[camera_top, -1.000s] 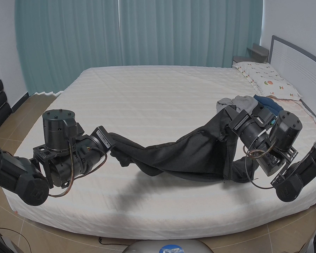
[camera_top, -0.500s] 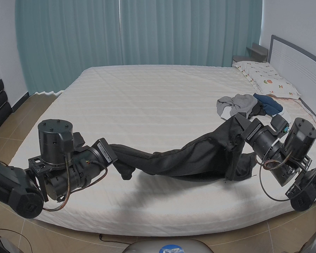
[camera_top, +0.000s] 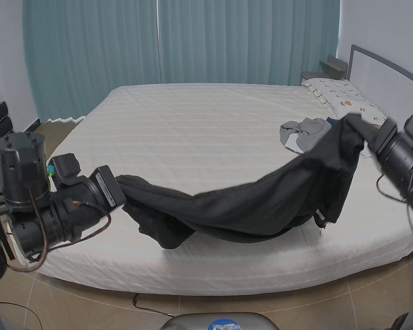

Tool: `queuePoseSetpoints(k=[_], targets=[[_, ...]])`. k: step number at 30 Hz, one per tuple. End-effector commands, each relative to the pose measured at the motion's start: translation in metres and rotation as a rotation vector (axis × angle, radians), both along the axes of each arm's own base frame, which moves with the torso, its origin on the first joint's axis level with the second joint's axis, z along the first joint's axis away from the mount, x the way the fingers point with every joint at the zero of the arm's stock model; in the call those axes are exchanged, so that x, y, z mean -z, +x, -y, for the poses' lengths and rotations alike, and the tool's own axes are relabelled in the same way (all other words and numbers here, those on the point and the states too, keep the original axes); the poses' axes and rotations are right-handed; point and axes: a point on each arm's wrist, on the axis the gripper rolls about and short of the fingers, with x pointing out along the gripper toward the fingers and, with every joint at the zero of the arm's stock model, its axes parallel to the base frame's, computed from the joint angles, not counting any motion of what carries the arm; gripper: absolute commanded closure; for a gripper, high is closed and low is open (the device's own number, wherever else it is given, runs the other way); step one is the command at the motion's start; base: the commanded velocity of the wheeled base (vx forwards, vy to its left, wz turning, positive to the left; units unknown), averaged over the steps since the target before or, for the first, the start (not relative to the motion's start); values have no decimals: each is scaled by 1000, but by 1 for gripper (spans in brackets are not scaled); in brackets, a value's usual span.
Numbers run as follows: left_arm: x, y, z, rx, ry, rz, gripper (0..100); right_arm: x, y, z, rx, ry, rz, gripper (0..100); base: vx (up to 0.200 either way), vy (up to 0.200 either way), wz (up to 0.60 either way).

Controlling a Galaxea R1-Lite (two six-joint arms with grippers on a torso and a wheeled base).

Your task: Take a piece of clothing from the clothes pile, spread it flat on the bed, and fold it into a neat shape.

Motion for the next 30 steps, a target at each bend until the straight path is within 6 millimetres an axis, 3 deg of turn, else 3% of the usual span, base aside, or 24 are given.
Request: queuePoseSetpoints(k=[1,5,7,9,15,18,19,20,21,30], targets=[[-76,-12,-19,-42,-78,134,100,-99,-26,33,82,125,232,100,0,0,0],[-84,5,-20,-79,-73,130,100,-122,-6,34,104,101,217,100,0,0,0],[-82,14,-19,-97,-64,119,100,-123,9,32,127,87,194,100,0,0,0],[-76,35,-15,-126,-51,91,100,-119,38,25,161,67,154,100,0,0,0],[-48,84,-6,-170,-6,1,100,-79,106,15,217,0,21,100,0,0,0],[-37,104,-2,-179,5,-26,100,-60,131,12,227,-23,-29,100,0,0,0],[-37,104,-2,-179,5,-26,100,-60,131,12,227,-23,-29,100,0,0,0],[-27,122,1,-183,13,-53,100,-43,154,7,235,-32,-48,100,0,0,0],[-22,131,3,-189,14,-65,100,-36,164,5,238,-30,-44,100,0,0,0],[16,198,15,-226,-54,-126,100,12,220,-13,246,-40,-61,100,178,0,0]])
